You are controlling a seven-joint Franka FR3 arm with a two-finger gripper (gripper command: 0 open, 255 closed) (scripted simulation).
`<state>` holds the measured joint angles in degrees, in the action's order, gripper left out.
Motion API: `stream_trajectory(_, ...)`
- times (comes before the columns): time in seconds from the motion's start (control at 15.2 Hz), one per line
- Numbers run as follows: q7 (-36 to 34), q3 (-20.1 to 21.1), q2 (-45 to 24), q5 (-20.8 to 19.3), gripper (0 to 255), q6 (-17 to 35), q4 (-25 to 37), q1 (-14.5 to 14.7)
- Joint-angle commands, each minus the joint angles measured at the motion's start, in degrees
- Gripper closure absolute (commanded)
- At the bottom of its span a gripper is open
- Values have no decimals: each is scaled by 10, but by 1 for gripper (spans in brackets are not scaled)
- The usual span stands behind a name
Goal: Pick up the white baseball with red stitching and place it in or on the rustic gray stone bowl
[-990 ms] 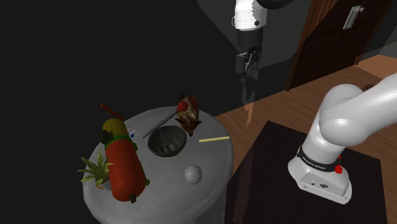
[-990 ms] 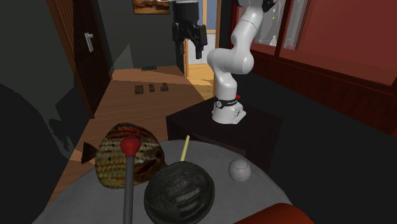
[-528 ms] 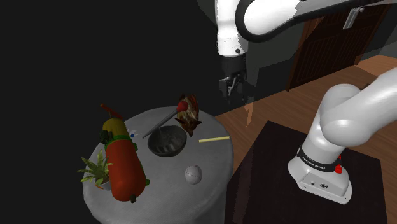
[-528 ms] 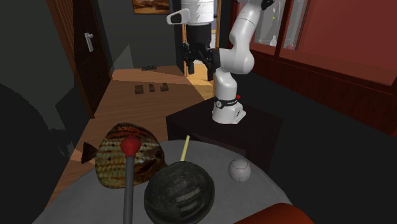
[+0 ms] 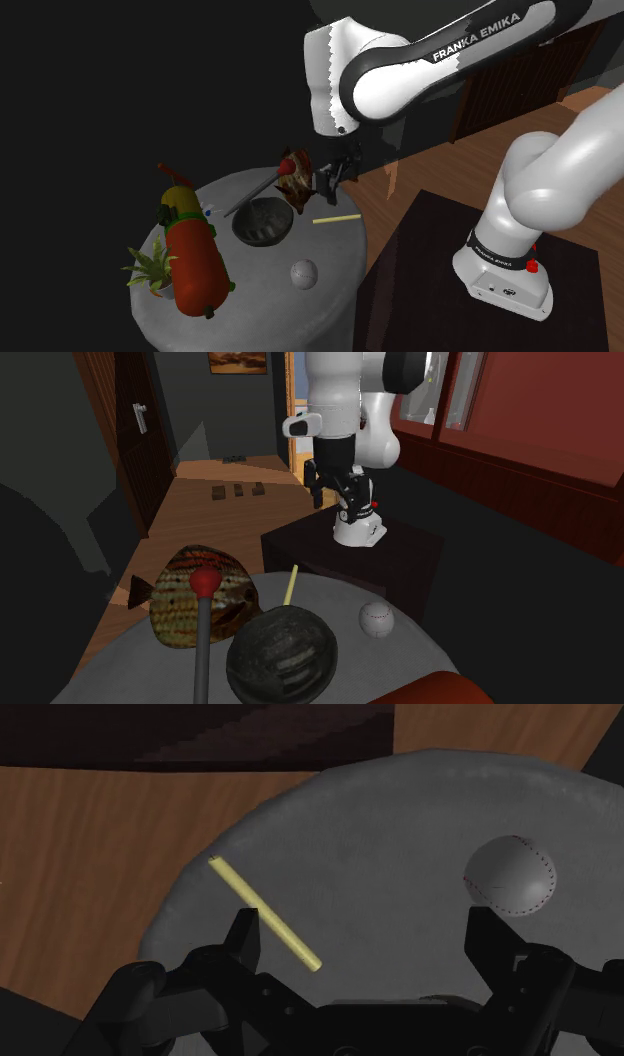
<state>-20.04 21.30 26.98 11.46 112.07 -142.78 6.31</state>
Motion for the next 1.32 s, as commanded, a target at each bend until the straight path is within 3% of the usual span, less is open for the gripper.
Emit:
stream_trajectory(0.0,-23,22,-33,5,0,33,3,4)
stream_trajectory(0.4,-99,84,-153,-16,0,124,36,8)
stream_trajectory(0.73,-184,122,-270,-77,0,187,84,14)
stream_trajectory(0.86,-213,126,-309,-104,0,203,103,21)
stream_trajectory(1.25,-234,121,-346,-132,0,249,88,27)
